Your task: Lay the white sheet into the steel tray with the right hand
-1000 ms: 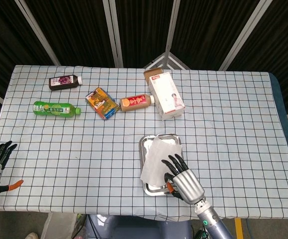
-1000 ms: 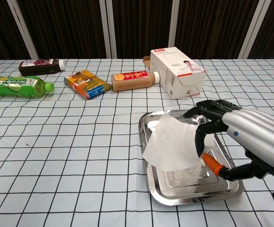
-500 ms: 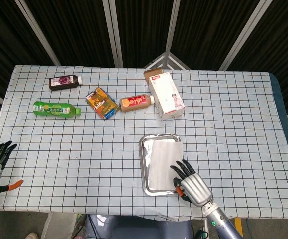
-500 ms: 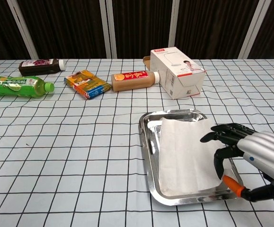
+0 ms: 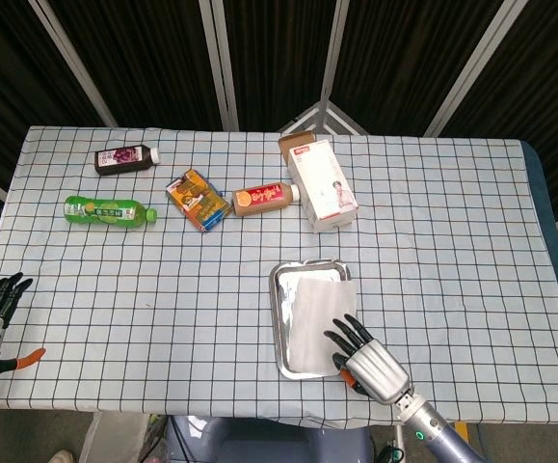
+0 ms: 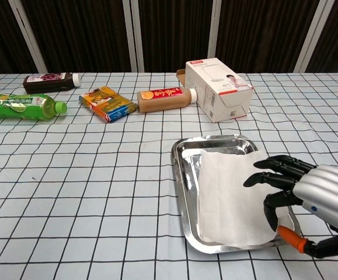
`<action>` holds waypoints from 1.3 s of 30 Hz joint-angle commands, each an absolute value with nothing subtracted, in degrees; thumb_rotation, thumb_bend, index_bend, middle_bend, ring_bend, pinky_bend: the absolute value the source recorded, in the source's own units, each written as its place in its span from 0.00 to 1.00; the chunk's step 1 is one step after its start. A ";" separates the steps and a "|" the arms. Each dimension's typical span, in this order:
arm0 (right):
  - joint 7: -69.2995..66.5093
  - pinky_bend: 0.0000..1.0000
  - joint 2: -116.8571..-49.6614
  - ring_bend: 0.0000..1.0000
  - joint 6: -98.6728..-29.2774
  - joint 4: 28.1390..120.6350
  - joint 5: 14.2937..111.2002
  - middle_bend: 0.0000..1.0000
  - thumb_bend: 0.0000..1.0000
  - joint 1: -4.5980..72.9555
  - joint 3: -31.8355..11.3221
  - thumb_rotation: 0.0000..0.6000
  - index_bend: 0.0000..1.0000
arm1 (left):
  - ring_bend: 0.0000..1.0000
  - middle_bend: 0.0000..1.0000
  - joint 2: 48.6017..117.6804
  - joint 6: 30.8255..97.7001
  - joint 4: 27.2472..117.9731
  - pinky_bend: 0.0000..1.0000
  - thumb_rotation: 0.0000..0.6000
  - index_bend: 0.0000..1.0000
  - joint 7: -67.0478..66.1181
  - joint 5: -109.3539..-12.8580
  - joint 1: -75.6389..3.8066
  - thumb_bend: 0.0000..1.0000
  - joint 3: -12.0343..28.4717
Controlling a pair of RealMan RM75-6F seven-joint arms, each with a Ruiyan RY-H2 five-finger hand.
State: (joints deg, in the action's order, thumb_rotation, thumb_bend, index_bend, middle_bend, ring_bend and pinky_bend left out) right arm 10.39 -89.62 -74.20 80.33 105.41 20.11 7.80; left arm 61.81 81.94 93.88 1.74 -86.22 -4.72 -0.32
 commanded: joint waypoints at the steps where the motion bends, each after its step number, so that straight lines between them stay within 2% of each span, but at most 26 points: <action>1: 11.26 0.00 -89.54 0.00 -74.58 79.52 107.02 0.20 0.56 21.20 7.72 1.00 0.71 | 0.00 0.00 61.80 81.92 93.87 0.00 1.00 0.00 1.76 -86.21 -4.74 0.00 -0.30; 15: 13.82 0.00 -89.48 0.00 -72.67 80.50 104.91 0.20 0.56 22.70 5.11 1.00 0.69 | 0.00 0.00 61.70 81.81 93.87 0.00 1.00 0.00 2.17 -86.17 -4.79 0.00 -0.27; 17: 14.48 0.00 -89.34 0.00 -72.64 80.56 104.68 0.20 0.56 22.42 5.32 1.00 0.62 | 0.00 0.00 61.69 81.77 93.84 0.00 1.00 0.00 2.22 -86.18 -4.81 0.00 -0.29; 19: 15.34 0.00 -89.17 0.00 -72.81 80.52 104.61 0.20 0.56 22.05 5.58 1.00 0.51 | 0.00 0.00 61.68 81.76 93.84 0.00 1.00 0.00 2.24 -86.24 -4.82 0.00 -0.31; 21: 15.82 0.00 -89.03 0.00 -73.04 80.78 104.33 0.19 0.56 21.67 5.69 1.00 0.36 | 0.00 0.00 61.68 81.82 93.85 0.00 1.00 0.00 2.21 -86.32 -4.81 0.00 -0.33; 27: 17.08 0.00 -88.26 0.00 -74.05 82.24 104.22 0.12 0.56 20.92 5.82 1.00 0.03 | 0.00 0.00 61.69 81.88 93.90 0.00 1.00 0.00 2.18 -86.36 -4.75 0.00 -0.38; 29: 17.56 0.00 -87.87 0.00 -74.17 82.76 104.30 0.10 0.56 20.72 6.07 1.00 0.00 | 0.00 0.00 61.68 81.86 93.96 0.00 1.00 0.00 2.18 -86.37 -4.75 0.00 -0.40; 34: 19.32 0.00 -85.97 0.00 -74.20 84.63 104.49 0.06 0.56 20.40 6.54 1.00 0.00 | 0.00 0.00 61.64 81.69 94.03 0.00 1.00 0.00 2.29 -86.17 -4.76 0.00 -0.40; 35: 19.52 0.00 -85.51 0.00 -74.18 85.24 104.43 0.06 0.57 20.43 6.49 1.00 0.00 | 0.00 0.00 61.63 81.66 94.05 0.00 1.00 0.00 2.31 -86.14 -4.77 0.00 -0.40; 37: 19.77 0.00 -84.58 0.00 -73.92 86.66 104.25 0.05 0.67 20.60 6.35 1.00 0.00 | 0.00 0.00 61.62 81.60 94.11 0.00 1.00 0.00 2.32 -86.13 -4.79 0.00 -0.41; 39: 19.92 0.00 -83.58 0.00 -72.75 88.44 103.38 0.05 0.84 20.92 6.20 1.00 0.00 | 0.00 0.00 61.62 81.54 94.14 0.00 1.00 0.00 2.27 -86.13 -4.81 0.00 -0.42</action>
